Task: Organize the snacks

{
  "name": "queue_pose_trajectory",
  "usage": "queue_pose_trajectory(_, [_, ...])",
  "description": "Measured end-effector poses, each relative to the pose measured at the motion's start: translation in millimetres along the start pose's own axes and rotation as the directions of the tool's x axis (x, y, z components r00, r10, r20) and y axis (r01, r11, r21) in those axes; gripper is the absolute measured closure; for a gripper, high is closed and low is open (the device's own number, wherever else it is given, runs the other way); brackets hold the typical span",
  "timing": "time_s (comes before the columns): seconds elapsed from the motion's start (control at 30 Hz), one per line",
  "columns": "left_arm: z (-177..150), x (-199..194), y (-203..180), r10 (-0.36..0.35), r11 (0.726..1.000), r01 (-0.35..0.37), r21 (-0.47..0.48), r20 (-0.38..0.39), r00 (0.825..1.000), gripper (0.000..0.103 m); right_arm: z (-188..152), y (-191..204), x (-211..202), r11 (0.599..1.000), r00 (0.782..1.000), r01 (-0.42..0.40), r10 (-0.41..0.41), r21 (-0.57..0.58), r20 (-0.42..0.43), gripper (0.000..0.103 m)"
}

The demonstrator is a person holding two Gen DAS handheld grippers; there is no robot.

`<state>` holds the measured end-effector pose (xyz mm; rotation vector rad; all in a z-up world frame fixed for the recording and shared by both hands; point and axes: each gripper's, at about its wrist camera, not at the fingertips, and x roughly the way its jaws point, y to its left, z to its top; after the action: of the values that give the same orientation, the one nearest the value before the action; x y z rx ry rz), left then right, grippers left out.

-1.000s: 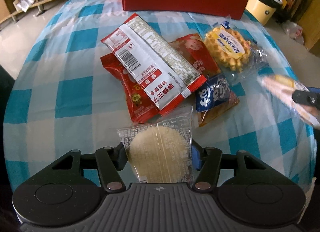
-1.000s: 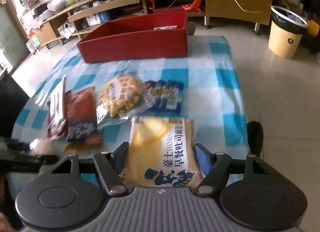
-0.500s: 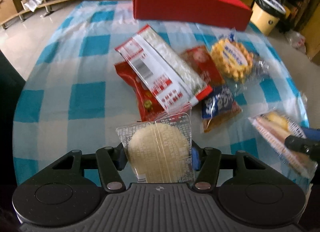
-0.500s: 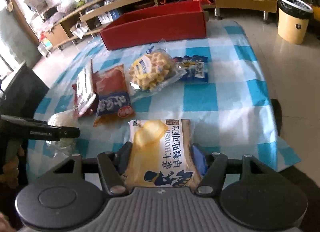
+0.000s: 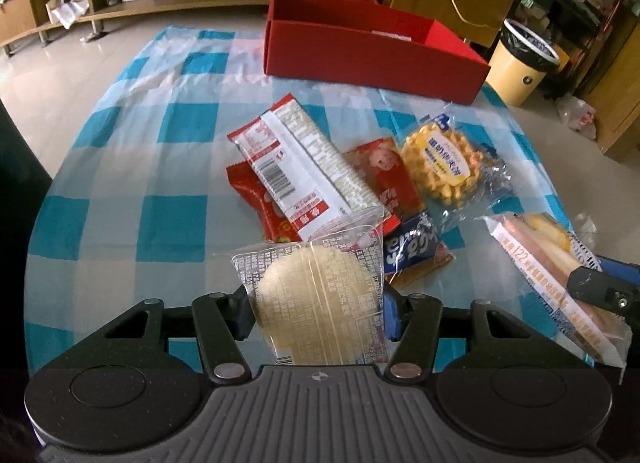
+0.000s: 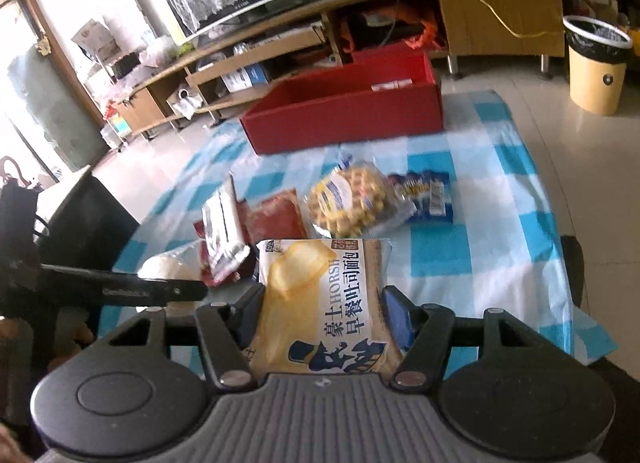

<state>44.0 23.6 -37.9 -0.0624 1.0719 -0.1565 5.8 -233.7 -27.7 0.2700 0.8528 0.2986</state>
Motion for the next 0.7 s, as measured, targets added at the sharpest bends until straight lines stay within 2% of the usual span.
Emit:
queue_pose_trajectory(0.17, [4.3,-8.7,-3.3,-0.003,1.000,0.003,-0.002,0.032,0.999,0.038,10.7,8.9,-11.5,1.000,0.999,-0.002,0.003,-0.007,0.048,0.044])
queue_pose_trajectory(0.3, [13.9,-21.7,-8.5,-0.004,1.000,0.004,0.000,0.089,0.996,0.038,21.7,17.1,-20.1,1.000,0.995,-0.010,0.012,-0.013,0.100,0.044])
queue_pose_trajectory(0.53, [27.9,-37.0,-15.8,0.006,1.000,-0.004,-0.012,0.163,0.987,0.038,43.3,30.9,-35.4,0.999,0.983,-0.028,0.034,-0.036,0.182,0.044])
queue_pose_trajectory(0.7, [36.8,-52.7,-18.3,0.020,1.000,-0.015,-0.023,0.232,0.972,0.038,52.7,37.4,-45.1,0.998,0.974,-0.031,0.041,-0.046,0.224,0.044])
